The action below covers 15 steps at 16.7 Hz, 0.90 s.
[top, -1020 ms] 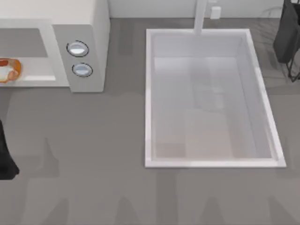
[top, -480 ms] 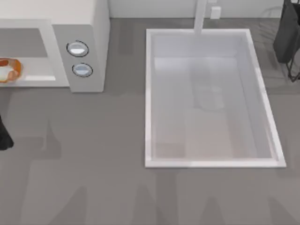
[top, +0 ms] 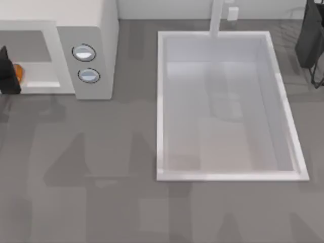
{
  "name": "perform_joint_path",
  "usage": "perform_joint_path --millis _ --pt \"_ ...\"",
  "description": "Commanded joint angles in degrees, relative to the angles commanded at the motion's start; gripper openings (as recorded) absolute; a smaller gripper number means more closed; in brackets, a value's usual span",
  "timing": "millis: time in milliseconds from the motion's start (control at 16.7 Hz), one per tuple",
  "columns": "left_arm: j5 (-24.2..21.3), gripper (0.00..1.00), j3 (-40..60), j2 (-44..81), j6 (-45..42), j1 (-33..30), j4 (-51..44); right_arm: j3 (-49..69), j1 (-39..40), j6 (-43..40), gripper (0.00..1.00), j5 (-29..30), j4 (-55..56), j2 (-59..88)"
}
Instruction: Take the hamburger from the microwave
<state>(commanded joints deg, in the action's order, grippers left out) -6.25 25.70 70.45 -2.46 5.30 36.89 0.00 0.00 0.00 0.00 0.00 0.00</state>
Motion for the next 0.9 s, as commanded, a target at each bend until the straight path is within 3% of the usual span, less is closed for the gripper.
perform_joint_path --millis 540,900 --pt "-4.3 1.0 17.8 53.8 -1.7 3.7 25.6 0.0 0.0 0.0 1.0 0.0 0.0 0.0" --pt "-5.7 1.0 23.3 69.3 -2.2 4.8 33.4 0.0 0.0 0.0 1.0 0.0 0.0 0.0"
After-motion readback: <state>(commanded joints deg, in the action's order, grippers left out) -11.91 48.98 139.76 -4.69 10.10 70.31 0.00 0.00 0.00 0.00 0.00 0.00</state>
